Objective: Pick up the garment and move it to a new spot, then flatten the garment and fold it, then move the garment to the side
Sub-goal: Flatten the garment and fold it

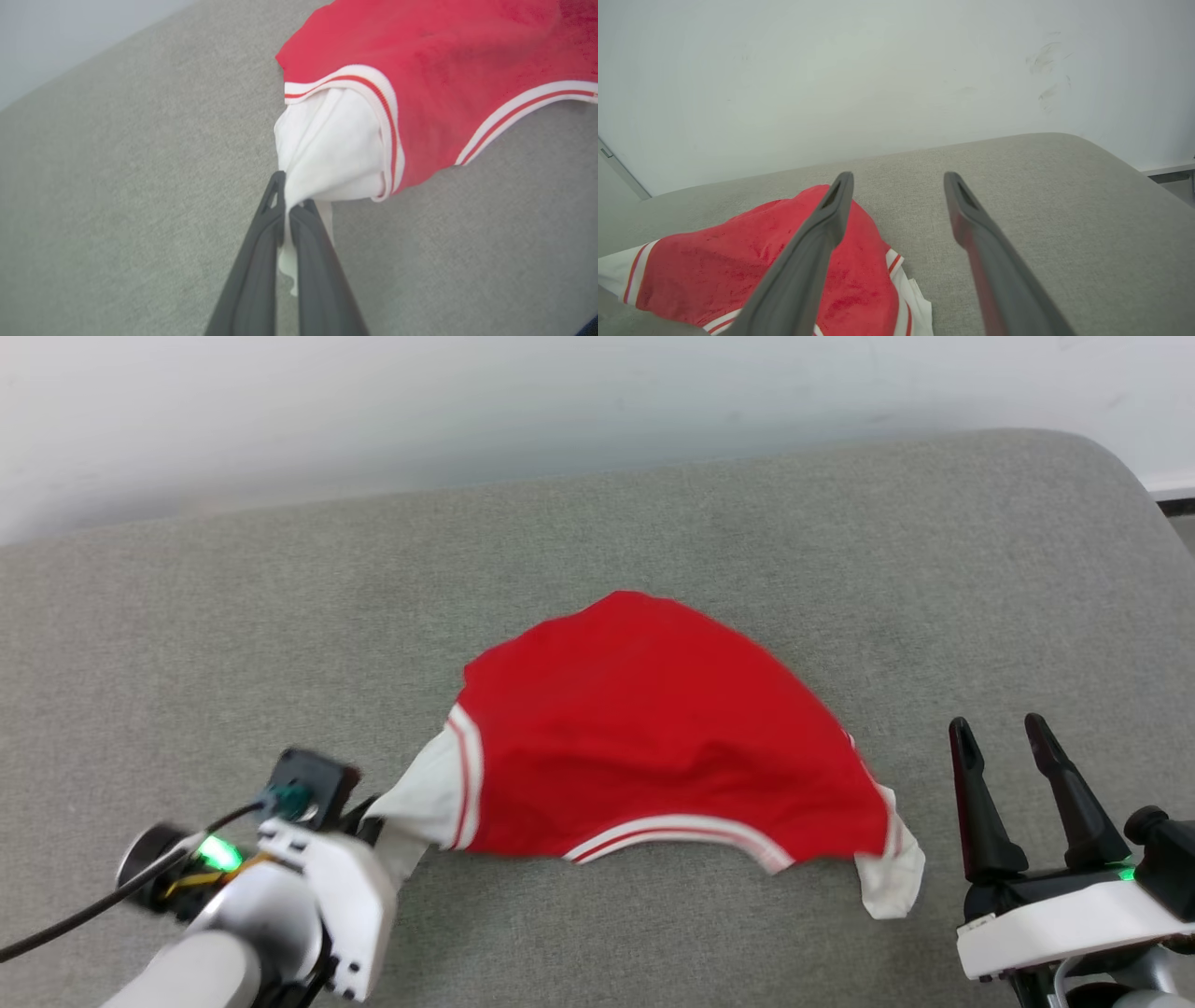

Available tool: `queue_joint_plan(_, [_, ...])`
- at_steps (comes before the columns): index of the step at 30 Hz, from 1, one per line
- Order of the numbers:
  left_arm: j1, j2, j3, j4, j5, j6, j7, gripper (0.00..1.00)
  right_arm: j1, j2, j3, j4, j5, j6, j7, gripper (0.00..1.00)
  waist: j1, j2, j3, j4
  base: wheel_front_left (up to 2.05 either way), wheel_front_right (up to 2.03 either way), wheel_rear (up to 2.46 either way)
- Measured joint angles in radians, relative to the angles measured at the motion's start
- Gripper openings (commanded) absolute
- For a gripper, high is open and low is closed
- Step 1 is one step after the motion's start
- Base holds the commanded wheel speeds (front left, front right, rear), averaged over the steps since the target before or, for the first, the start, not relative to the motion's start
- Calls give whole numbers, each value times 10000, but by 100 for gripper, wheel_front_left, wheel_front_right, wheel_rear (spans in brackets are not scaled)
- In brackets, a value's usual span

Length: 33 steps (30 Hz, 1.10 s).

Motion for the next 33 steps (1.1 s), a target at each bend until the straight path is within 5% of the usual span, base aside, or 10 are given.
queue_joint_plan(7, [1992, 470, 709, 82, -809, 1118, -566, 0, 147, 0, -244, -132, -40, 0, 257, 100, 0, 0, -148, 177, 0, 0, 0])
queue_joint_plan(12, [2574, 77, 911, 662, -1429, 1024, -1202, 0, 218, 2, -533, -213, -71, 0, 380, 100, 0, 0, -217, 147, 0, 0, 0])
queue_joint_plan(13, [2624, -73, 911, 773, -1490, 986, -1327, 20, 232, 2, -608, -222, -71, 0, 451, 100, 0, 0, -251, 138, 0, 0, 0])
queue_joint_plan(14, [2658, -257, 999, 882, -1584, 993, -1517, 73, 257, 2, -685, -240, -71, 0, 472, 100, 0, 0, -289, 134, 0, 0, 0])
queue_joint_plan(15, [2668, -431, 1066, 961, -1687, 991, -1703, 100, 290, 2, -767, -259, -75, 0, 516, 100, 0, 0, -334, 139, 0, 0, 0])
queue_joint_plan(24, [2775, -811, 1643, 1097, -1453, 1501, -3292, 100, 668, -36, -1277, -364, -86, 0, 1371, 100, -1, 0, -991, 181, 0, 0, 0])
queue_joint_plan(33, [3133, -1101, 2412, -29, -1220, 2104, -4957, 100, 1279, -650, -1450, -416, 571, 0, 4046, 100, -1, 0, -1461, 359, 0, 0, 0])
